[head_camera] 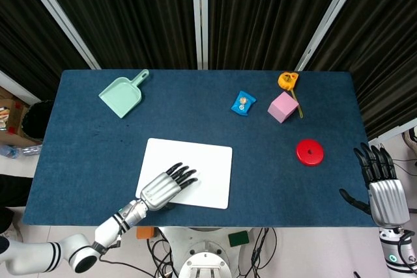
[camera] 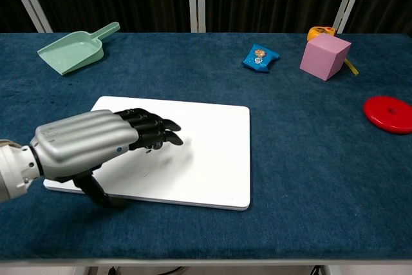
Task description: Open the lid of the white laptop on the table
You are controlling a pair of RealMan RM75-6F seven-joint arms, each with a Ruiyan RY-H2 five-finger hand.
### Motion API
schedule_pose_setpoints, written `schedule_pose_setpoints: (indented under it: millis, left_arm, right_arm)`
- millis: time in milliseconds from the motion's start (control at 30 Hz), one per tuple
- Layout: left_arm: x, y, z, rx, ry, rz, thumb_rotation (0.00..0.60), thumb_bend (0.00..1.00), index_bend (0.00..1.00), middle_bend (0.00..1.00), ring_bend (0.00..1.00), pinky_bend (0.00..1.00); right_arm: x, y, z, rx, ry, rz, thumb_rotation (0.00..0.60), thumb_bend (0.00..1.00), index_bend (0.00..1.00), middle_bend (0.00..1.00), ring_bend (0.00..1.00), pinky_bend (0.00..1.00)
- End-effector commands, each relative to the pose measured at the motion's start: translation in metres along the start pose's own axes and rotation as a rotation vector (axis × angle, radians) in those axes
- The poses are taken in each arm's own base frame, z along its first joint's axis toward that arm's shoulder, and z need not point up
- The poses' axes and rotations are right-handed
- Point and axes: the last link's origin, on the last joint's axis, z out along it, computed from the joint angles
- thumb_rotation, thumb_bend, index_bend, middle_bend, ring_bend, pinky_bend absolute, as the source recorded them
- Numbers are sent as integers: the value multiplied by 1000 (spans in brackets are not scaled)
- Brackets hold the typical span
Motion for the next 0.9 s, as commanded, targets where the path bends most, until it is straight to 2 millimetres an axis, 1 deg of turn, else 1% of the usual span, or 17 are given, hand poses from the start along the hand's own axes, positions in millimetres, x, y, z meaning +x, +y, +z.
schedule_pose_setpoints:
  millis: [33,233,433,633,900]
  left_arm:
    - [-2,1,3,1,2,-8,600,115,121,37,29,64]
    - [-3,0,11,15,36,-48,600,109,122,40,30,64]
    - [-3,-4,11,32,69,-72,600,115,126,49,30,64]
    - [-4,-7,9,39,103,-97,600,187,137,72,30,64]
    - [-9,-16,9,42,203,-131,600,330,162,116,30,65]
  right_arm:
    - [-1,0,0,-1,-1,1,600,65,0,0,0,0]
    - [-2,1,0,-4,-10,-4,600,66,0,0,0,0]
    - [-2,1,1,-7,-11,-5,600,66,0,0,0,0]
    - [-4,-1,3,-4,-22,-2,600,66,0,0,0,0]
    - [-9,-7,7,17,-46,1,600,65,0,0,0,0]
